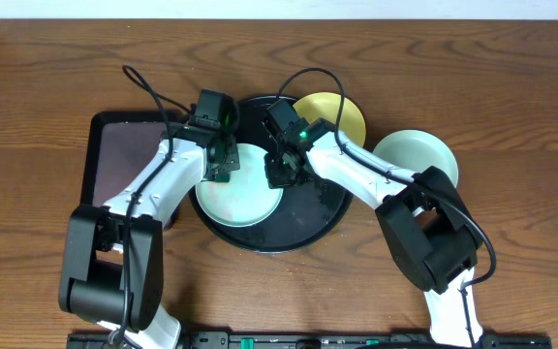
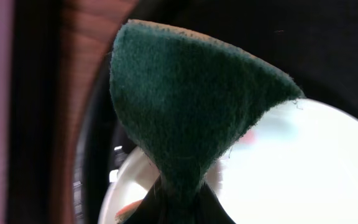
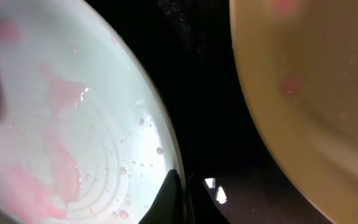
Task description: Clean dirty plates on tray and stack at the side
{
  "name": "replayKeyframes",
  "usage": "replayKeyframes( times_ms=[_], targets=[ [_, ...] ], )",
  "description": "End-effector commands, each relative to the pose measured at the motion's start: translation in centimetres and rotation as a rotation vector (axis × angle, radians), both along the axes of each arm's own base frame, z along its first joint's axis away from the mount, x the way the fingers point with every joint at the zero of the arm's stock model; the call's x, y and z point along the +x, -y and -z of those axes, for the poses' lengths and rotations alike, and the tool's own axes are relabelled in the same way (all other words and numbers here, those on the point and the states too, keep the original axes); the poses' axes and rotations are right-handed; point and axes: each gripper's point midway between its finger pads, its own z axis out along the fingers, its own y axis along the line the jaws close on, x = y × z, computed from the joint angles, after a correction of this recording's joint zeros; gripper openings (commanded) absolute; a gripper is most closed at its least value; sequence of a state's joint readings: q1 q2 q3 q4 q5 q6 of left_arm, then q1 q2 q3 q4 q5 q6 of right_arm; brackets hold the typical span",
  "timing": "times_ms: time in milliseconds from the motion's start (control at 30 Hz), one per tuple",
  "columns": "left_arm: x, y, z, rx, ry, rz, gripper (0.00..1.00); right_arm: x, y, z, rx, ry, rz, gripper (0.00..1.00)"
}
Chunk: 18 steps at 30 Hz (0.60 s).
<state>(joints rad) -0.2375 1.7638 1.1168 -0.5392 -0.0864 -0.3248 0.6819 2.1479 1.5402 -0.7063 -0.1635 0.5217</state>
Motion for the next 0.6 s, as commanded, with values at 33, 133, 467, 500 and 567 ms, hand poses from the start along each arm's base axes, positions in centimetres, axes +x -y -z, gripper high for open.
replayKeyframes(
  times_ms=[33,133,467,500,567],
  targets=[
    [-1.5,-0.3,1.0,0.003,-0.043,-0.022,0.07,0.0,-0.2,0.2,0.001,-0.001,-0.023,0.01],
    [-3.0,1.9,1.9,-0.107,-0.116,0.08,0.07,0.1,-0.2,0.2,0.001,-0.001,-0.023,0.01],
    [-4.9,4.3,2.0,-0.193,-0.176,0.375,0.07,0.1,-0.2,0.2,0.001,-0.001,-0.023,0.01],
    [-4.6,4.0,2.0,-0.177,-0.166,0.372,0.07,0.1,-0.2,0.2,0.002,-0.001,-0.023,0.01],
    [-3.4,2.2,2.0,-0.091,-0.132,0.308,0.07,0.1,-0.3,0.2,0.004,-0.001,-0.024,0.01]
  ],
)
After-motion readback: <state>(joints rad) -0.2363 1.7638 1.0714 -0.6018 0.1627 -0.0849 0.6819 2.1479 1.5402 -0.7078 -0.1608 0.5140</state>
